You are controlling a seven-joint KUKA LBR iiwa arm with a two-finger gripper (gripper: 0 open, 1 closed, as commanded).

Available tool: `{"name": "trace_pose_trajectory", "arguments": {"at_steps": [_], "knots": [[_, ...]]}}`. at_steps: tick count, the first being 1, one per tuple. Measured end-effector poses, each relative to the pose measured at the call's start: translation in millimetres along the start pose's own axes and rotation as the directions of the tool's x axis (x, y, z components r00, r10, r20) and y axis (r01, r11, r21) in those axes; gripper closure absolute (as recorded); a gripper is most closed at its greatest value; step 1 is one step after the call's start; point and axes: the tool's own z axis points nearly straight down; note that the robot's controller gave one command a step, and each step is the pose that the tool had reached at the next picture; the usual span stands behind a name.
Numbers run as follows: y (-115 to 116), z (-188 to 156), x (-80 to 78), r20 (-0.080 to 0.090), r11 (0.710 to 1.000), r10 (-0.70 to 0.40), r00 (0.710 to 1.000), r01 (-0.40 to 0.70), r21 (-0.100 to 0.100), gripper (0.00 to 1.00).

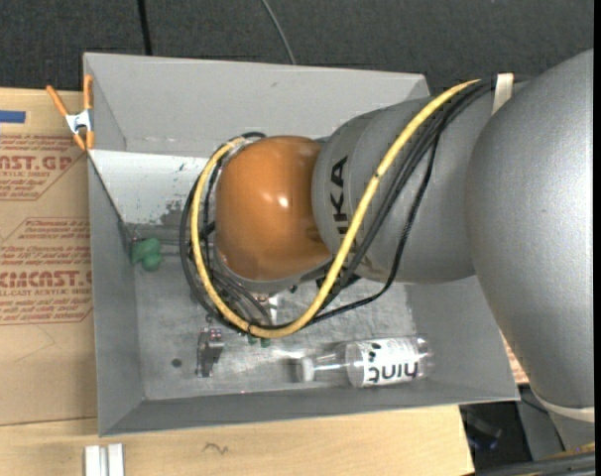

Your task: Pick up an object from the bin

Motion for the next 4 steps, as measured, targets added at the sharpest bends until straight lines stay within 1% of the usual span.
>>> {"name": "trace_pose_trajectory", "arguments": {"at_steps": [1,2,3,4], "knots": [[-32,20,-28.8,0.005,0.986,-0.167,0.986,0.167,-0.003,0.00],[-66,67,-80.1,0.004,0.895,-0.445,0.895,0.445,0.002,0.00],[-77,63,-84.4,0.000,0.881,-0.474,0.881,0.474,-0.001,0.00],[-107,93,-93.4,-0.003,0.808,-0.589,0.808,0.589,0.001,0.00]]}}
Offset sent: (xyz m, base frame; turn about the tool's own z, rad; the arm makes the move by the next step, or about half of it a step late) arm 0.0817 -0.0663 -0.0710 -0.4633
